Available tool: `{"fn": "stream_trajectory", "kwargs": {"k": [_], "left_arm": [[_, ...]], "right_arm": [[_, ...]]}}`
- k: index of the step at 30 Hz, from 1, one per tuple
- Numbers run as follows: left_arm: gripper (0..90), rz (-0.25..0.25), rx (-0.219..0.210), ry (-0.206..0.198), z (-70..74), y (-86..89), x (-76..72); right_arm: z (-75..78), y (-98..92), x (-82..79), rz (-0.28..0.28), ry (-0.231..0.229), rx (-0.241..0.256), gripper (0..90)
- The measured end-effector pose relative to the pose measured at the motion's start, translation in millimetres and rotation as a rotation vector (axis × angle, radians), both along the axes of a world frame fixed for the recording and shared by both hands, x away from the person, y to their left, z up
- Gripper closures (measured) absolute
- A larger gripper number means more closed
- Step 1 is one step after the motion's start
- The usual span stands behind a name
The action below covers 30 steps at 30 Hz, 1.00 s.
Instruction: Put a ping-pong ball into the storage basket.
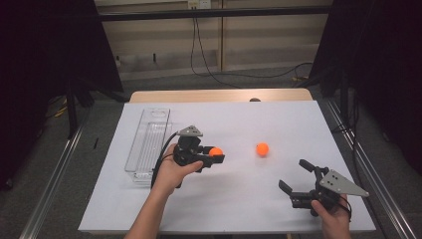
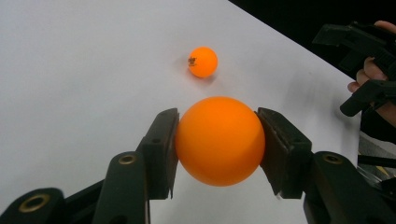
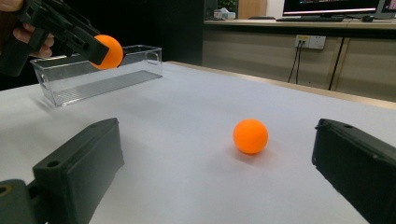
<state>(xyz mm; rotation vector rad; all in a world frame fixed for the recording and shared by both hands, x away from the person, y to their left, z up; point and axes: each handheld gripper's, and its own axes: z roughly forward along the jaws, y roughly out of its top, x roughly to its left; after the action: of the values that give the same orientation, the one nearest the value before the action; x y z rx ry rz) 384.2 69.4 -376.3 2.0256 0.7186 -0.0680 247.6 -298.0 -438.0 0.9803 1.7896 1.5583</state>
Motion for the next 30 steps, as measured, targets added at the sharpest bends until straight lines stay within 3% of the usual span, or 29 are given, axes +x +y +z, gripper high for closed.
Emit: {"fn": "stream_trajectory", "kwargs": {"k": [30], "left_arm": [[50.7, 0.035, 0.008, -0.012, 4.8, 13.5, 4.1]], "right_arm": [[-0.1, 0.2, 0.0, 0.0, 0.001, -0.003, 1.6]]}}
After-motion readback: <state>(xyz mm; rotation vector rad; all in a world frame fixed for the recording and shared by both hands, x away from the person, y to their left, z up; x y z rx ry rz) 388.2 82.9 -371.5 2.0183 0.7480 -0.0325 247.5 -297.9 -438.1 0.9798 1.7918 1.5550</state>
